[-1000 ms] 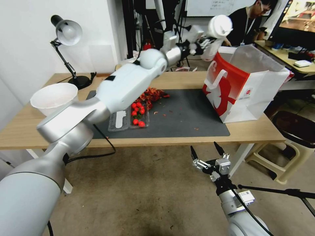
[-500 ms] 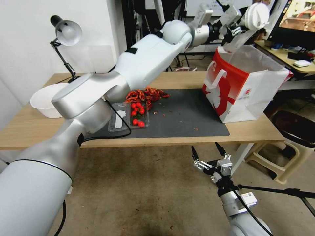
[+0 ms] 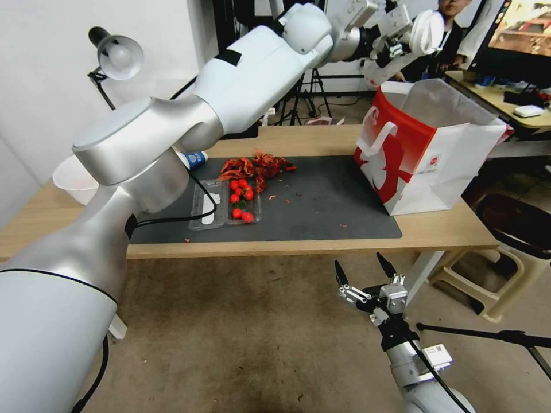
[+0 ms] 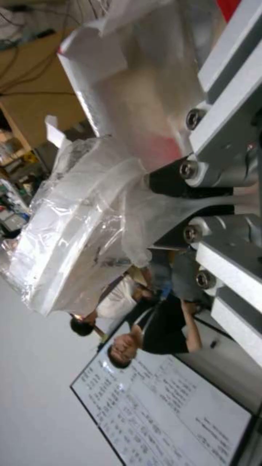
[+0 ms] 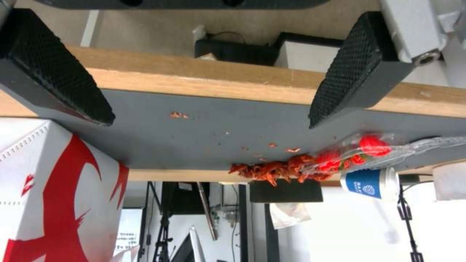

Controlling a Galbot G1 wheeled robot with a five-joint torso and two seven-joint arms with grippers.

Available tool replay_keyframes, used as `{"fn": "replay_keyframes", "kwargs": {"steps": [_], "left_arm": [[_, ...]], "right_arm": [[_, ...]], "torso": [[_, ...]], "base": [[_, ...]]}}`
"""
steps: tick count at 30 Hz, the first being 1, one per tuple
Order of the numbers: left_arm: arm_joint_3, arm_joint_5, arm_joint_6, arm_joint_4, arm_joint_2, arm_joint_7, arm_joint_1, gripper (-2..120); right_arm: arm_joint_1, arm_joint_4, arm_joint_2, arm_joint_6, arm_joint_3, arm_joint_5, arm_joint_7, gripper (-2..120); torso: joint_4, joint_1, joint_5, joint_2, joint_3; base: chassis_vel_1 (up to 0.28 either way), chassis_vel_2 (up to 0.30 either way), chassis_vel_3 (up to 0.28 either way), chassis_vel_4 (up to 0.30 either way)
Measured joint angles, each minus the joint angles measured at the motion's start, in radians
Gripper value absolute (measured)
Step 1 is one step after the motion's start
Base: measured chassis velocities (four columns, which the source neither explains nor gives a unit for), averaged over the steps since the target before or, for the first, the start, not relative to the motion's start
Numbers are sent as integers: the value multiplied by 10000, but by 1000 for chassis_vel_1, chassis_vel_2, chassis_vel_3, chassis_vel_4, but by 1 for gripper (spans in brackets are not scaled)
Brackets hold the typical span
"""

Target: Pick up the trash from the table and place it into the takeout bag.

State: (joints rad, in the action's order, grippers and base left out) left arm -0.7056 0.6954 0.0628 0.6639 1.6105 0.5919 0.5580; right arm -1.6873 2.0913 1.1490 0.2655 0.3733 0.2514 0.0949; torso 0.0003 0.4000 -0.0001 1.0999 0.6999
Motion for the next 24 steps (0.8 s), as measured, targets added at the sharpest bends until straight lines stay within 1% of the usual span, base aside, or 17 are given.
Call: {"fn": "replay_keyframes", "kwargs": {"steps": [6,12,14,16,17,19,24], "left_arm": [[-24,111,-60,22,-4,-1,-6,0],[-288,731,-257,346,-10,-111,-175,0],[-519,1134,-342,635,-5,-244,-301,0],[-629,1242,-390,720,-7,-302,-325,0],[-761,1430,-461,811,-12,-430,-339,0],[-895,1734,-522,928,-16,-509,-371,0],[-1116,1930,-552,976,-19,-519,-502,0]], "right_arm": [[-35,6,15,10,0,-11,-7,100],[-132,7,46,65,27,-47,-24,100],[-194,6,54,98,63,-53,-37,100],[-211,5,56,107,74,-60,-41,100],[-223,4,68,111,76,-80,-50,100],[-231,4,106,112,75,-101,-63,100],[-251,5,156,112,69,-130,-81,100]], "torso": [[0,0,-1,0,1],[-2,-1,0,0,0],[-7,-1,2,0,0],[-6,-1,2,1,0],[-2,-1,2,0,0],[-2,-1,2,0,0],[-2,-1,1,0,0]], "base": [[0,0,0,0],[0,0,0,0],[0,0,0,0],[0,0,0,0],[0,0,0,0],[0,0,0,0],[0,0,0,0]]}}
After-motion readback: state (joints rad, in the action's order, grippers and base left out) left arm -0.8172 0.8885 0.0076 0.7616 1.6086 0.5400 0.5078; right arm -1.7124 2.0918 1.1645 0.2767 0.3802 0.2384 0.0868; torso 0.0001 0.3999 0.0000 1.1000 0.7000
